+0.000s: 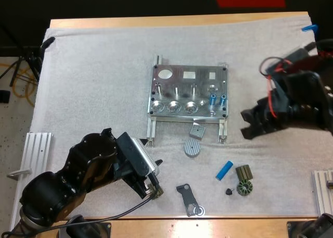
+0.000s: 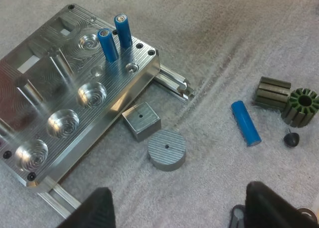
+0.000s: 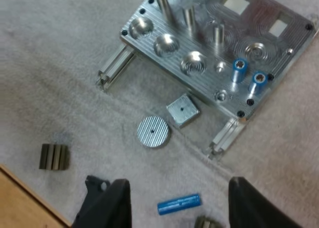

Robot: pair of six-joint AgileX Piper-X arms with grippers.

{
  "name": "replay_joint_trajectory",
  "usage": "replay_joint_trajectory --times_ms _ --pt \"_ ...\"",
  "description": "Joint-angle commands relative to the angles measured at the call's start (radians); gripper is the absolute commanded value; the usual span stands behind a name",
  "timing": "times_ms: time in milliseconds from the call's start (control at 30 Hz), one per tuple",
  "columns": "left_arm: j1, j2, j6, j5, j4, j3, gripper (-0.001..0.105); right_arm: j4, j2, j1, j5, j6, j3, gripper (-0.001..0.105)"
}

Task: Load cells from right to left

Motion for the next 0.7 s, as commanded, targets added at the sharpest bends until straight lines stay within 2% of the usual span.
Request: replay_joint_trajectory --times_ms 0,400,533,667 --pt "-0.005 -0.004 0.005 0.003 -0.006 -0.008 0.056 0.017 -0.03 0.0 -0.011 -0.003 0.019 0.044" --pt "-0.005 -0.004 0.005 0.031 -0.022 0.013 0.056 -0.02 -0.312 0.0 -0.011 -0.001 0.294 0.044" --pt "-0.005 0.017 0.005 0.054 -0.022 0.032 0.056 -0.023 -0.383 0.0 -0.009 -0.001 0.348 0.044" --pt "-0.038 0.039 0.005 0.041 -0.03 0.034 0.056 -0.037 -0.439 0.0 -0.009 -0.001 0.382 0.044"
